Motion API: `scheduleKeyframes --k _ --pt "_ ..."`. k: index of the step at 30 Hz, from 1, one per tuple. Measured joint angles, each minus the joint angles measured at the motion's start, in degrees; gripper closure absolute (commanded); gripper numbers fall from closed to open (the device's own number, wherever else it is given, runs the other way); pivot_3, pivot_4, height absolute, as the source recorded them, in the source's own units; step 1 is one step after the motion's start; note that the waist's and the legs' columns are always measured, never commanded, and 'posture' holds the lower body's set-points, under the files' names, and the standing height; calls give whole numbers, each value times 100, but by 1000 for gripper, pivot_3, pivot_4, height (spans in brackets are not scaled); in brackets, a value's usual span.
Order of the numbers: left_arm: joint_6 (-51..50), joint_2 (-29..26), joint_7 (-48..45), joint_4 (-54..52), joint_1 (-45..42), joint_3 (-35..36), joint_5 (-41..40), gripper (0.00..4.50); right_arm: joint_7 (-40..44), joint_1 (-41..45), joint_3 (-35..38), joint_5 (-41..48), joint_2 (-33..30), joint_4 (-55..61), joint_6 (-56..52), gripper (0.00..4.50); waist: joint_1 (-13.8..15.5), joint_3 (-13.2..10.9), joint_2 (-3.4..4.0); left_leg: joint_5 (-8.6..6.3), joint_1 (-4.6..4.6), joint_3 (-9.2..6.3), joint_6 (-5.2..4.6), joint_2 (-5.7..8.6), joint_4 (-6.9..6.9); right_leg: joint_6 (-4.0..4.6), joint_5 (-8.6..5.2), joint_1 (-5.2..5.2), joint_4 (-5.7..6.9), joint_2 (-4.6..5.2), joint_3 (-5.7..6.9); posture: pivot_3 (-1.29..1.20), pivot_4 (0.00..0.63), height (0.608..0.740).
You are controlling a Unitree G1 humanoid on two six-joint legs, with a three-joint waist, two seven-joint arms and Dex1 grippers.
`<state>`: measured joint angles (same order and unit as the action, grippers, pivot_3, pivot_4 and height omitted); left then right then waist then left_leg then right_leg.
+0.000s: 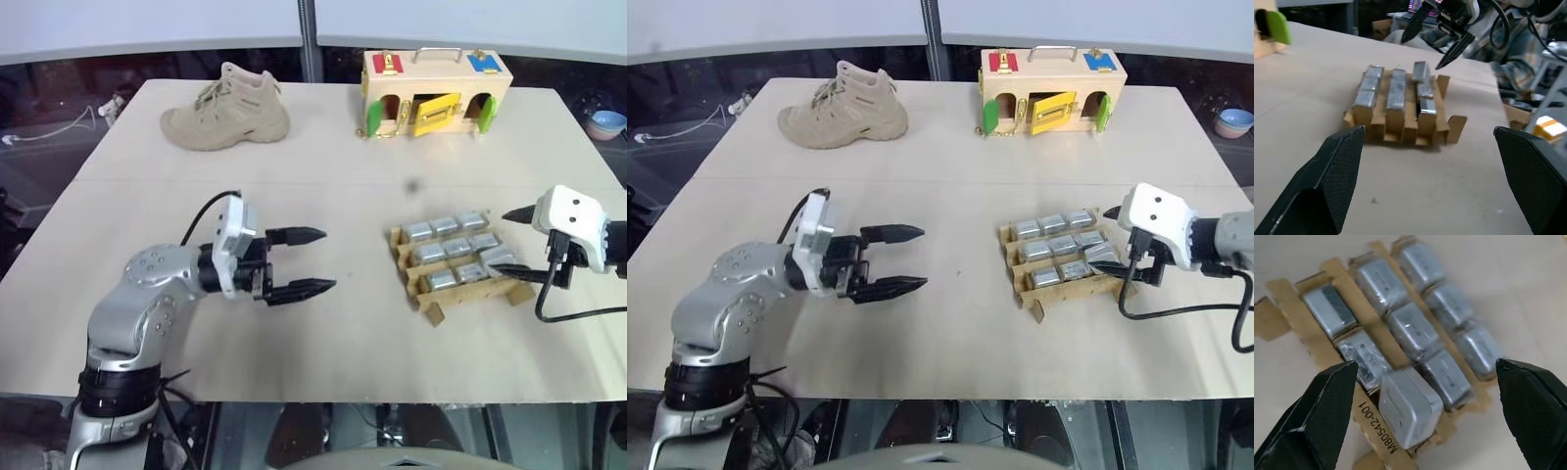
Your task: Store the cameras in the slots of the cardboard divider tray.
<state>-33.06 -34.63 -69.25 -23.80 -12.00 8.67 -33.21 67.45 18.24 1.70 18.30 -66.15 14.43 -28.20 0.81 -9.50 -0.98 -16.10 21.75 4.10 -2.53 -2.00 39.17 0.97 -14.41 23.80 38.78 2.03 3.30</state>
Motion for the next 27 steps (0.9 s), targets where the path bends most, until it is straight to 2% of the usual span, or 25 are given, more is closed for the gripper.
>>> scheduleKeyframes --k 1,7,15,16,17,27 --pt "34 2 83 -113 112 -6 -28 0 123 134 -153 -36 -4 -132 12 753 -2 0 -1 1 1 0 1 -1 0 0 0 0 -2 0 0 0 150 740" --pt "234 -113 338 -521 570 15 -111 0 568 683 -761 -366 -3 -714 137 753 -7 0 0 0 -2 1 0 -2 -1 1 0 1 1 0 0 0 150 740" --pt "396 -418 344 -713 856 128 -419 0 774 944 -1082 -701 170 -1232 392 753 -7 -1 1 0 0 2 1 -3 -1 1 0 3 0 0 0 0 150 740" --pt "409 -432 342 -713 872 148 -438 0 788 958 -1083 -716 182 -1237 395 1263 -7 -1 1 0 0 2 1 -3 -1 1 0 3 1 0 0 0 150 740" --pt "440 -455 337 -713 883 177 -500 0 815 979 -1084 -740 190 -1268 410 1475 -7 -1 1 0 0 2 2 -3 -1 1 0 3 0 0 0 0 150 740" --pt "628 -608 269 -662 888 196 -586 0 886 992 -1083 -789 207 -1208 428 1475 -6 -1 1 -1 0 3 1 -3 -1 1 0 3 0 0 0 0 150 740"
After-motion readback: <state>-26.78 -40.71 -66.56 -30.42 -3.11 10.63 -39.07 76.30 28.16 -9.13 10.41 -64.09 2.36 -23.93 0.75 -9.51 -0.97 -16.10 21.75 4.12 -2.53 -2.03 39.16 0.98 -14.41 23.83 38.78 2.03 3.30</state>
